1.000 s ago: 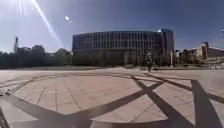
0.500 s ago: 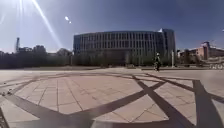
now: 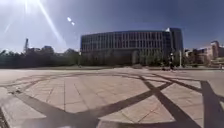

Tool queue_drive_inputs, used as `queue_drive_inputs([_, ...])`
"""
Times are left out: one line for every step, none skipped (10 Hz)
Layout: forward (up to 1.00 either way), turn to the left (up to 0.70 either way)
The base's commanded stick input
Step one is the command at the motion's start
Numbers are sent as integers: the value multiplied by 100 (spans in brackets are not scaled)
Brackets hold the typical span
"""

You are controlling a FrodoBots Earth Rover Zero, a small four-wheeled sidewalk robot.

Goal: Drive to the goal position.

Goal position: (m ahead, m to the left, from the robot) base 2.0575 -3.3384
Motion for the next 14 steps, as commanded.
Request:
queue_drive_inputs([0, 70])
queue_drive_inputs([0, 70])
queue_drive_inputs([0, 70])
queue_drive_inputs([0, 70])
queue_drive_inputs([0, 70])
queue_drive_inputs([0, 70])
queue_drive_inputs([0, 70])
queue_drive_inputs([0, 70])
queue_drive_inputs([0, 70])
queue_drive_inputs([0, 70])
queue_drive_inputs([0, 70])
queue_drive_inputs([0, 70])
queue_drive_inputs([0, 70])
queue_drive_inputs([0, 70])
